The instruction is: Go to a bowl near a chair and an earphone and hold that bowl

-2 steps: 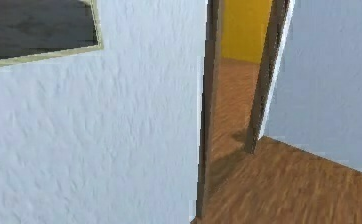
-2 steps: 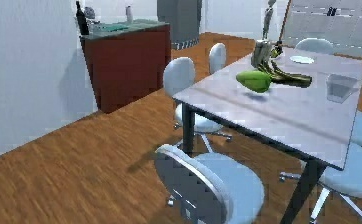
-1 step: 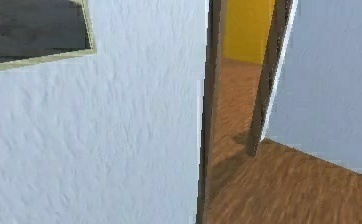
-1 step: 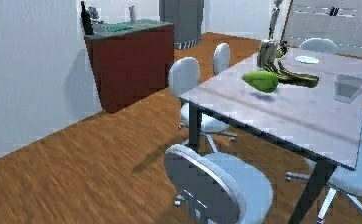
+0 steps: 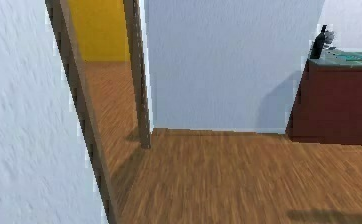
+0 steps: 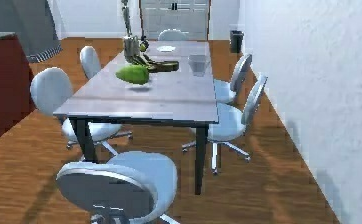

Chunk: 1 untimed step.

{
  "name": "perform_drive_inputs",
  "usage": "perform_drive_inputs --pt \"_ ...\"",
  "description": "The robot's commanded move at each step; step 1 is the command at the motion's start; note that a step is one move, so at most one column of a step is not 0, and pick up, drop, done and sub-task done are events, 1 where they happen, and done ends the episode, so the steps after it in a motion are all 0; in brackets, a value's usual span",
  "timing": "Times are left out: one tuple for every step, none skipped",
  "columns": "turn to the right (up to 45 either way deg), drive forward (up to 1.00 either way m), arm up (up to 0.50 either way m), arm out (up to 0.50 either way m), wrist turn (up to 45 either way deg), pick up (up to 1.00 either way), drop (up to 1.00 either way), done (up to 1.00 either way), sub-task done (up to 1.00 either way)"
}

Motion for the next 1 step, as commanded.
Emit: perform_drive_inputs --pt "3.0 0.00 0.00 0.00 0.0 0.00 0.00 0.00 0.00"
